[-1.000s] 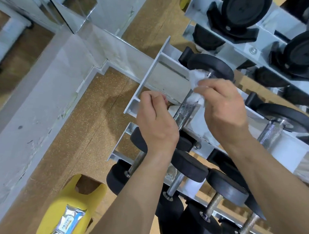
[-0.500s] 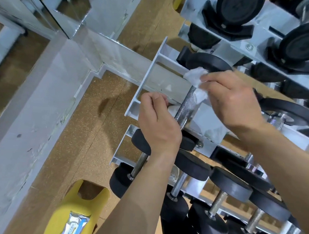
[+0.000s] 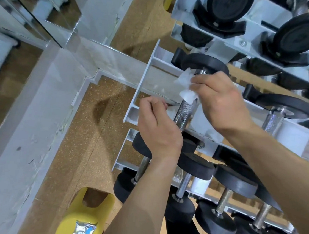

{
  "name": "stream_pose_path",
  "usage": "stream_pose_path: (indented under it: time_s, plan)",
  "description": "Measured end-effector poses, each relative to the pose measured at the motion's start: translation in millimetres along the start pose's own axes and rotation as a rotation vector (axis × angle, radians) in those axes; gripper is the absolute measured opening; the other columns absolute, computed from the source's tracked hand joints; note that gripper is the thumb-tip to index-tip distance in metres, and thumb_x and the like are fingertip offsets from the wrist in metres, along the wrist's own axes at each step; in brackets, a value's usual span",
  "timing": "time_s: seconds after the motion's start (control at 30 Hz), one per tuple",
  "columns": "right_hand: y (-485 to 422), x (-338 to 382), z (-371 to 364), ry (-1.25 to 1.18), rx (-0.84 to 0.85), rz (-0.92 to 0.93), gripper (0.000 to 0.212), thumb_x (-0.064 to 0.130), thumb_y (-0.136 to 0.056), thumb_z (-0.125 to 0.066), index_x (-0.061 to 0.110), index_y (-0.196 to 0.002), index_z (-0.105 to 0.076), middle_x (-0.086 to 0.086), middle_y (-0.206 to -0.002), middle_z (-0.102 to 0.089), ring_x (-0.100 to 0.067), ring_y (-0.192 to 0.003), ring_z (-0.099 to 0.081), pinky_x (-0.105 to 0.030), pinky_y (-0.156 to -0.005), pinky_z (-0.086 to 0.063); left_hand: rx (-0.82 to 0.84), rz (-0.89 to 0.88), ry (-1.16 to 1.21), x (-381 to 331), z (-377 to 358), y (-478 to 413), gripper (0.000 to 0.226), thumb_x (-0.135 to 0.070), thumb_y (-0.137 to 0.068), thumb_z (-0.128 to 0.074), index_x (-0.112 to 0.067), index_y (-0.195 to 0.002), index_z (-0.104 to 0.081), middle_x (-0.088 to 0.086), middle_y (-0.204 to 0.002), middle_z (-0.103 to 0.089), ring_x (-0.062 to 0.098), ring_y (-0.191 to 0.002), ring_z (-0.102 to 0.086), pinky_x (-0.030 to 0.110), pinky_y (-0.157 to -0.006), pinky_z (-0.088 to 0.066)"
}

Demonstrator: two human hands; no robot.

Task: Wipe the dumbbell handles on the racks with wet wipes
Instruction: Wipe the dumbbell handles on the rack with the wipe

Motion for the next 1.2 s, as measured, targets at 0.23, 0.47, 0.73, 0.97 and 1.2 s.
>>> stream_pose_path:
  time_s: [0.23,0.47,0.73,0.97,1.2]
  plan:
    - [42.6,48.1,3.3,-0.318,0.228,0.149,0.026,0.005,-0.103,-0.05,0.001,-0.1,-0.075,-0.01,-0.11,-0.072,-0.029,-0.09,-0.064,-0.03,-0.087,-0.053,0.008,-0.019,-0.014,-0.6,0.2,-1.3,0.023,-0.015,-0.101,-0.044,-0.016,-0.082,-0.057,-0.009,-0.076,-0.059,0.013,-0.075,-0.056,0.029,-0.07,-0.043]
    - [36.2,7.3,-3.1,-0.145,0.04,-0.009,0.036,-0.004,-0.095,-0.05,0.006,-0.12,-0.072,-0.011,-0.136,-0.063,-0.032,-0.091,-0.059,-0.042,-0.08,-0.054,0.017,-0.006,-0.028,-0.4,-0.2,1.0,0.024,-0.02,-0.101,-0.042,-0.019,-0.083,-0.059,-0.012,-0.077,-0.061,0.009,-0.076,-0.057,0.022,-0.071,-0.043]
    - [39.7,27.0,-12.0,-0.455,-0.326,-0.7,0.017,0.009,-0.094,-0.065,0.02,-0.102,-0.074,0.01,-0.094,-0.068,-0.008,-0.086,-0.065,-0.024,-0.081,-0.054,0.013,0.001,-0.097,-2.7,-2.8,-0.3,0.024,-0.021,-0.099,-0.043,-0.023,-0.08,-0.058,-0.011,-0.077,-0.061,0.007,-0.073,-0.056,0.019,-0.07,-0.043]
    - [56.8,36.3,-6.4,-0.751,-0.003,-0.869,0.026,0.013,-0.087,-0.073,0.036,-0.081,-0.065,0.015,-0.076,-0.068,-0.002,-0.074,-0.065,-0.008,-0.065,-0.043,0.027,0.083,-0.241,-9.8,-8.2,1.9,0.025,-0.023,-0.098,-0.046,-0.025,-0.076,-0.058,-0.016,-0.068,-0.057,-0.001,-0.061,-0.049,0.026,-0.069,-0.042]
    - [49.0,9.0,-0.8,-0.926,-0.005,-0.834,0.023,0.015,-0.088,-0.076,0.038,-0.084,-0.072,0.014,-0.083,-0.073,-0.008,-0.081,-0.072,-0.029,-0.079,-0.057,0.001,0.006,-0.349,-11.8,-10.1,-1.0,0.028,-0.019,-0.097,-0.043,-0.024,-0.072,-0.056,-0.005,-0.076,-0.063,0.024,-0.081,-0.062,0.037,-0.074,-0.044]
Point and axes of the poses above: each hand's wrist, its own y-axis away from the middle knuckle, its own z-axis out of the back of the hand, x = y × z, the point moved 2 cm from there along -y, towards the middle knuckle
